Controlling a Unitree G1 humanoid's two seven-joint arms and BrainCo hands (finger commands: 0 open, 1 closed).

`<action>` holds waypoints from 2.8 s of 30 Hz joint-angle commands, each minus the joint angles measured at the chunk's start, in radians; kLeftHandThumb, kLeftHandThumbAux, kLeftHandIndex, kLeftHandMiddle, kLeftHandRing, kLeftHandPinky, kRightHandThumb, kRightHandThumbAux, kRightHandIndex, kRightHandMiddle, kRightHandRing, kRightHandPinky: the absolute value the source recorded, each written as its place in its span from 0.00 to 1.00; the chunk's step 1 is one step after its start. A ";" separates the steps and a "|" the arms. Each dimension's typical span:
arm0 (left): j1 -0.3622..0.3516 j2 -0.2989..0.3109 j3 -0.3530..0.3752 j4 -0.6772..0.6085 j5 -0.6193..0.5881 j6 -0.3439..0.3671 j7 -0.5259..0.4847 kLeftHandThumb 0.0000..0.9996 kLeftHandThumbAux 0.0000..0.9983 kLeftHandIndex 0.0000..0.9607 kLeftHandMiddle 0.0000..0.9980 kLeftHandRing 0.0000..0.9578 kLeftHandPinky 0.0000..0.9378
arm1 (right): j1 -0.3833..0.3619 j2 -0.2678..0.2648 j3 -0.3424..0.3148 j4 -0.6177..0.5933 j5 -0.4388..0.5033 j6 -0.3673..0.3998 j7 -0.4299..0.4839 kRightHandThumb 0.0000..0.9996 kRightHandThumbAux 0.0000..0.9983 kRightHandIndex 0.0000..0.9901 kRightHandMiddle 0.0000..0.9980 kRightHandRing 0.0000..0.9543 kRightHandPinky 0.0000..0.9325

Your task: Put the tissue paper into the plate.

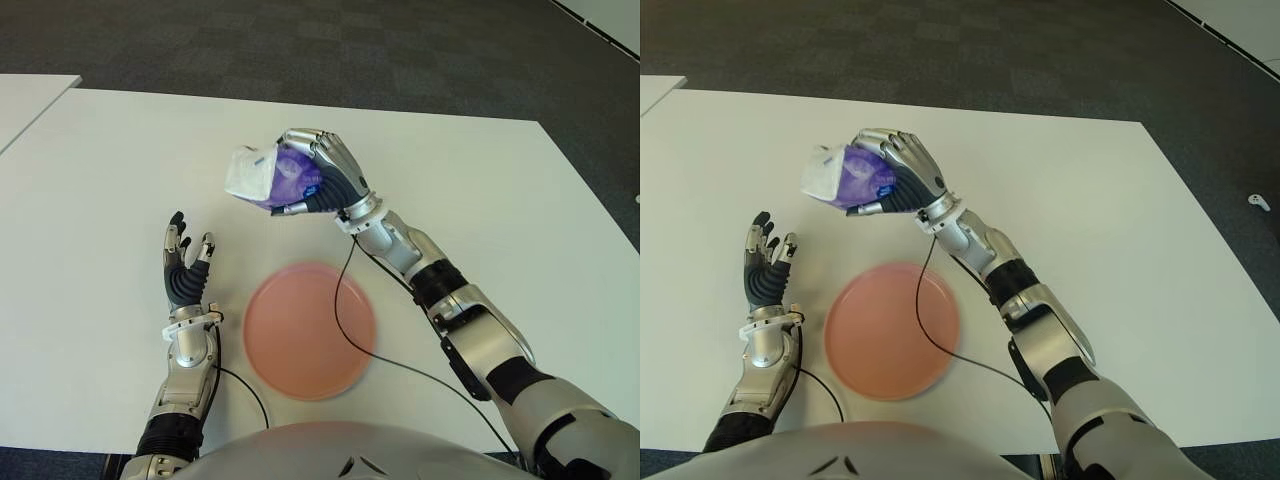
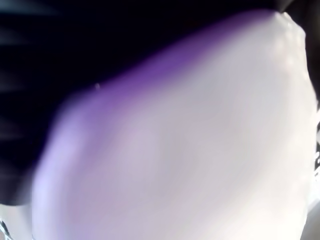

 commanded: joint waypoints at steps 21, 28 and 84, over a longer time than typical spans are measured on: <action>0.123 0.003 0.001 0.121 0.001 -0.003 -0.050 0.00 0.56 0.00 0.00 0.00 0.00 | 0.331 -0.368 -0.130 -0.576 0.388 0.299 0.862 0.75 0.71 0.45 0.86 0.90 0.91; 0.120 0.012 0.006 0.128 -0.007 -0.005 -0.060 0.00 0.57 0.00 0.00 0.00 0.00 | 0.350 -0.354 -0.157 -0.597 0.391 0.339 0.922 0.75 0.71 0.45 0.87 0.91 0.92; 0.098 0.003 -0.003 0.127 0.011 0.020 -0.065 0.00 0.56 0.00 0.00 0.00 0.00 | 0.478 -0.126 -0.075 -0.620 0.254 0.096 0.869 0.75 0.71 0.45 0.83 0.87 0.88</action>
